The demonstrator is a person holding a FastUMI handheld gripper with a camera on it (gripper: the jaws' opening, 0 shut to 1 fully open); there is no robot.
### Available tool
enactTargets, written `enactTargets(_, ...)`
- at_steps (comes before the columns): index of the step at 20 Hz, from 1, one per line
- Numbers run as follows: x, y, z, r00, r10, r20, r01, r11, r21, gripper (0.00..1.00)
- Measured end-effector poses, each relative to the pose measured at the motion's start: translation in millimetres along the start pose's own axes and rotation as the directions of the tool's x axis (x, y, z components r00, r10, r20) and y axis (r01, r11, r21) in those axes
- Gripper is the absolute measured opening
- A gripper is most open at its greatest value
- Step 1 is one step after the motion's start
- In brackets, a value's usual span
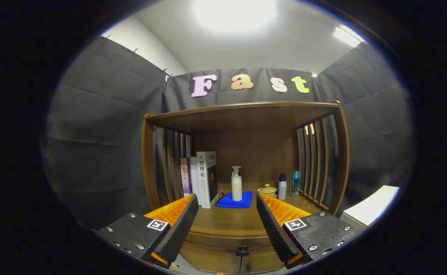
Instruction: Pull open the drawer, take out the items inside it, and place them on the countertop above the cabinet.
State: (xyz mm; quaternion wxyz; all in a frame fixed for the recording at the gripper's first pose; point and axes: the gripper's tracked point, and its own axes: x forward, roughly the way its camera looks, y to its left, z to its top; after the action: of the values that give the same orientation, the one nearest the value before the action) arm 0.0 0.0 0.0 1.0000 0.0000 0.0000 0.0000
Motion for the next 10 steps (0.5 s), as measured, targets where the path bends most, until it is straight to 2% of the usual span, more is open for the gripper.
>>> enactTargets(10,-6.7,-1.9,16.4,0.999,-0.019,0.044,0.02,1.0,-0.012,0.95)
